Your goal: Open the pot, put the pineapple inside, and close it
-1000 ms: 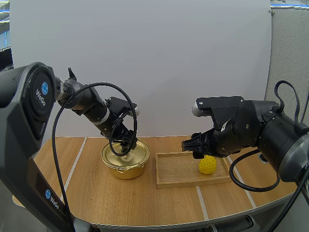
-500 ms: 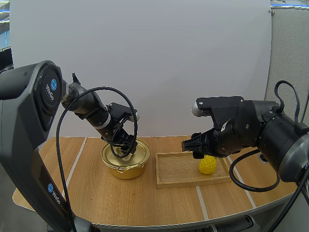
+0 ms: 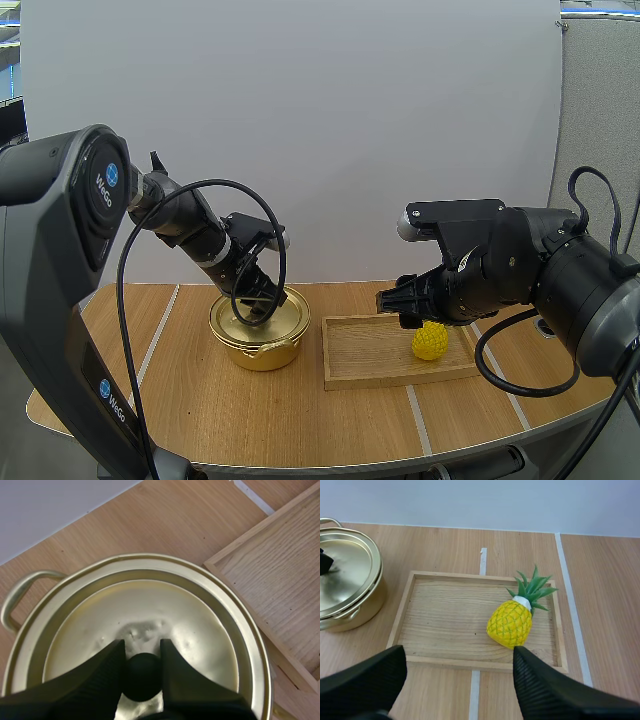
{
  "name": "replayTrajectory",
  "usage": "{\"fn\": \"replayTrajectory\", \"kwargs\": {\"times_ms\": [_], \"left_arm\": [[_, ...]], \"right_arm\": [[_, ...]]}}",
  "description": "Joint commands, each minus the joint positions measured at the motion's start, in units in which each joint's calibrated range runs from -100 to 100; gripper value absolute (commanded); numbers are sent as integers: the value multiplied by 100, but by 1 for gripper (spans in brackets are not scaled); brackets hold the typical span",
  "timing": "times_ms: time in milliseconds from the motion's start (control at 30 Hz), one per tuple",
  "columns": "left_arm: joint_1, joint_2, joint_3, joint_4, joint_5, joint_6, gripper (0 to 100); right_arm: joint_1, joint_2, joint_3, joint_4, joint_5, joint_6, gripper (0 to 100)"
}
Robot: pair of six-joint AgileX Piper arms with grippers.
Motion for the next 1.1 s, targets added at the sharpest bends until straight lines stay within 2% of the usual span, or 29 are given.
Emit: {"fn": "replayTrajectory", "kwargs": {"times_ms": [0, 333, 567, 667, 700, 767, 933, 1067], "left_arm": [[-19, 0, -15, 55, -68, -7, 0], [-19, -973, -704, 91, 1165, -16, 0], [-19, -1888, -1368, 197, 1168, -113, 0], [3, -2422, -1906, 232, 888, -330, 0], [3, -2890, -2410, 232, 336, -571, 0], [3, -3142, -2656, 243, -110, -766, 0], [3, -3492, -3381, 243, -953, -918, 0], [3, -3551, -4091, 256, -999, -926, 0]], "right_arm": [[-19, -19, -36, 5, -108, -11, 100], [-19, -19, -36, 5, -108, -11, 100], [-19, -19, -36, 5, -108, -11, 100], [-19, -19, -36, 5, -108, -11, 100], [-19, -19, -36, 5, -108, -11, 100], [-19, -19, -36, 5, -119, -11, 100], [-19, -19, -36, 5, -119, -11, 100], [-19, -19, -36, 16, -111, -11, 100]]}}
